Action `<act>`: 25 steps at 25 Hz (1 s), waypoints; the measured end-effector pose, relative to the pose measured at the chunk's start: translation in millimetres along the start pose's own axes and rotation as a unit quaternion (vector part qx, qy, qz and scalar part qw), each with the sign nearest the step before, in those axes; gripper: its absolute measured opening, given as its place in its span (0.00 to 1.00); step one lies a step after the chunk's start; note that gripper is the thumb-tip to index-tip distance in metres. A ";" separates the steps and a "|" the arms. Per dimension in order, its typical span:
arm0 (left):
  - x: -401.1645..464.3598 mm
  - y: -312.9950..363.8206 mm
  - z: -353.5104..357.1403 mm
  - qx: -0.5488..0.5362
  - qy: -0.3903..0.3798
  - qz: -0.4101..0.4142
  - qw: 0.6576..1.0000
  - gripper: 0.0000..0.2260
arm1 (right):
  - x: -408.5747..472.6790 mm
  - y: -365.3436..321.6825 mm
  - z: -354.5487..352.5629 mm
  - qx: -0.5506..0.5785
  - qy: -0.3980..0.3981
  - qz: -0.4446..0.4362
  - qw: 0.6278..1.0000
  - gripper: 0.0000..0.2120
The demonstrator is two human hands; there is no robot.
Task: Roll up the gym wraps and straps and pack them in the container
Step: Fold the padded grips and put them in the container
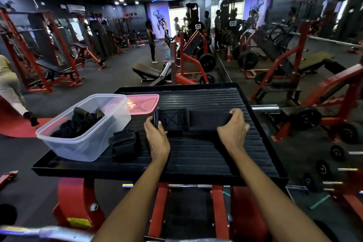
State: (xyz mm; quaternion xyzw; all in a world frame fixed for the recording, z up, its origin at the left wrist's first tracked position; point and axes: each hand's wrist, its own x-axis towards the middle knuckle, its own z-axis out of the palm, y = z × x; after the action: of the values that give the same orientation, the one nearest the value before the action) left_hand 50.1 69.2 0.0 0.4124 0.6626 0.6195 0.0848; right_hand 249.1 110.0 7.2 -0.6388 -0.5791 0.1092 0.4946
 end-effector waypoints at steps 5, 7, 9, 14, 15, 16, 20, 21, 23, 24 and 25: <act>-3.0 -1.6 0.0 0.028 -0.015 0.034 0.999 0.17 | -4.7 0.3 8.7 -0.163 -0.083 -0.110 0.977 0.34; -4.4 -1.8 -0.2 0.041 -0.025 0.051 0.998 0.19 | -6.8 1.6 10.5 -0.152 -0.137 -0.160 0.966 0.34; -2.9 -3.2 -0.5 0.041 -0.025 0.058 0.997 0.19 | -6.0 4.5 12.9 -0.122 -0.172 -0.195 0.958 0.34; 0.3 -8.3 1.9 0.035 -0.013 0.059 0.998 0.18 | -1.4 6.7 7.9 -0.071 -0.181 -0.129 0.972 0.31; 0.7 -9.2 2.8 0.034 -0.011 0.064 0.997 0.18 | -2.0 3.4 4.6 -0.054 -0.147 -0.130 0.979 0.28; 0.6 -9.6 3.4 0.032 -0.013 0.068 0.997 0.19 | -4.2 -1.1 0.9 -0.030 -0.119 -0.145 0.982 0.24; 1.2 -12.8 4.0 0.032 -0.015 0.074 0.997 0.19 | -12.7 -14.9 0.1 0.188 -0.221 -0.154 0.945 0.09; 0.9 -13.6 3.7 0.032 -0.016 0.082 0.996 0.19 | -13.3 -16.9 1.6 0.257 -0.284 -0.110 0.917 0.09; 1.4 -13.9 3.7 0.032 -0.018 0.098 0.995 0.19 | -10.9 -23.1 0.0 0.376 -0.383 -0.006 0.844 0.14; 2.7 -13.9 3.9 0.031 -0.018 0.098 0.995 0.19 | -10.9 -25.8 -2.4 0.434 -0.414 0.040 0.800 0.16; 3.3 -13.0 4.3 0.028 -0.014 0.094 0.995 0.19 | -10.5 -26.7 -5.0 0.490 -0.437 0.080 0.750 0.20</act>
State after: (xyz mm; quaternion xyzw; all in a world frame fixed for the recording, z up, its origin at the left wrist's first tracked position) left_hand 44.9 76.0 -11.2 0.4833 0.6369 0.6001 0.0240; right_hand 232.6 94.3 25.3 -0.2357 -0.5457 0.6842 0.4225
